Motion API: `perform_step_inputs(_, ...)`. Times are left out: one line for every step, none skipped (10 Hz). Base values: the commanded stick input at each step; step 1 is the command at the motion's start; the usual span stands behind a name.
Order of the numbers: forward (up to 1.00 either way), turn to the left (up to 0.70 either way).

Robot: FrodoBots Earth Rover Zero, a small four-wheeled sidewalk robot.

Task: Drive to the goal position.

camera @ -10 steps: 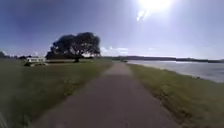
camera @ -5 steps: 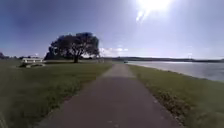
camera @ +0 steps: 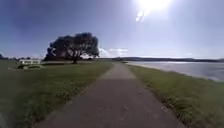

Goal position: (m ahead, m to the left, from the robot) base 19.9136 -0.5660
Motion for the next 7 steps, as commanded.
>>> perform_step_inputs(0.85, 0.0)
perform_step_inputs(0.85, 0.0)
perform_step_inputs(0.85, 0.0)
perform_step_inputs(0.85, 0.0)
perform_step_inputs(0.85, 0.0)
perform_step_inputs(0.85, 0.0)
perform_step_inputs(0.85, 0.0)
